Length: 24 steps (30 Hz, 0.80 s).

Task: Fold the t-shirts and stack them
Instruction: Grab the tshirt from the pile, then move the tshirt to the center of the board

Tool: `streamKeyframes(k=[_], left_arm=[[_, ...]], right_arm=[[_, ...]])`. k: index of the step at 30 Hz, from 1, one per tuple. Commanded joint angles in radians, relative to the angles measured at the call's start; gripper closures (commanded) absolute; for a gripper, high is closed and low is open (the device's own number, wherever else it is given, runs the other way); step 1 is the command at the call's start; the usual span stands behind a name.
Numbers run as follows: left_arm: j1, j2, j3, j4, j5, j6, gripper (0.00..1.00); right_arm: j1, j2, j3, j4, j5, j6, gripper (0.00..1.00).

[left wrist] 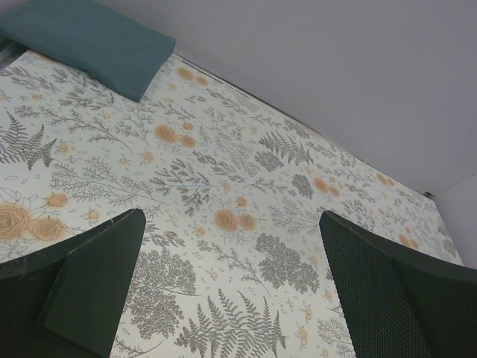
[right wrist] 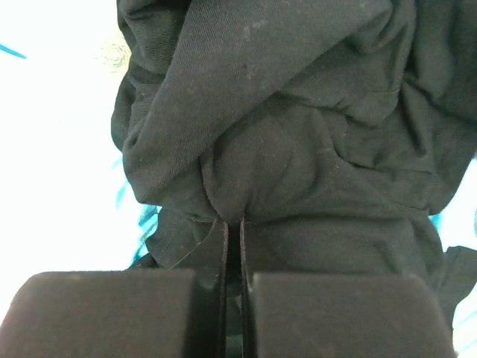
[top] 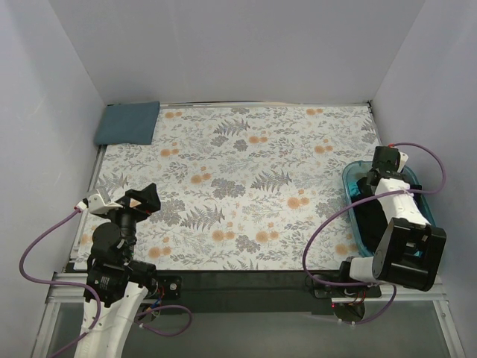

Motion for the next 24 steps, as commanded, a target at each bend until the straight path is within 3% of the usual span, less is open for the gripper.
streamKeyframes(k=[1,7,16,19,24], left_arm=[[-0.007,-0.002,0.0,0.0,0.002,0.01,0.02],[-0.011,0.004,0.002,0.0,0.0,0.008,0.02],[-0.013,0.015,0.003,0.0,-0.003,0.005,0.02],[-0.013,0.018,0.003,0.0,-0.005,0.005,0.02],[-0.013,0.026,0.005,0.0,-0.005,0.004,0.02]], right_arm=[[-0.004,-0.069,-0.001,0.012,0.007,-0.003,0.99],[0.0,-0.181,0.1,-0.031,-0.096,-0.035,0.99],[0.066,-0.244,0.448,-0.12,-0.231,-0.08,0.99],[0.155,-0.209,0.585,-0.129,-0.317,-0.087,0.99],[0.438,-0.095,0.803,-0.123,-0.387,-0.091,0.99]])
